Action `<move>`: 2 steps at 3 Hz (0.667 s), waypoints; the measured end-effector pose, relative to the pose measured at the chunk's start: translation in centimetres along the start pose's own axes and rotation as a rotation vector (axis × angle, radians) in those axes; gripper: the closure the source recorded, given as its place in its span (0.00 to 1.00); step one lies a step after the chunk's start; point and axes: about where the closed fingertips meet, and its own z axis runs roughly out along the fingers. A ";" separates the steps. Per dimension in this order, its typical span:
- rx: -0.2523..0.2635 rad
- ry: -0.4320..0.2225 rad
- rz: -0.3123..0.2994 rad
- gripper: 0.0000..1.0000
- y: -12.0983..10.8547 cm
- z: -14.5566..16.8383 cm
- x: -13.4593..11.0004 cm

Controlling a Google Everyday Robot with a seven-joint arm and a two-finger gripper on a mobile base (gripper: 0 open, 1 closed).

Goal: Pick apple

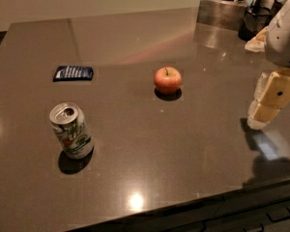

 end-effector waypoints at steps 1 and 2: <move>0.000 0.000 0.000 0.00 0.0 0.0 0.0; -0.022 -0.035 0.003 0.00 -0.4 0.5 -1.3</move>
Offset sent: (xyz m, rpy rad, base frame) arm 0.0168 0.0268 -0.0067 0.0915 0.0526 0.0247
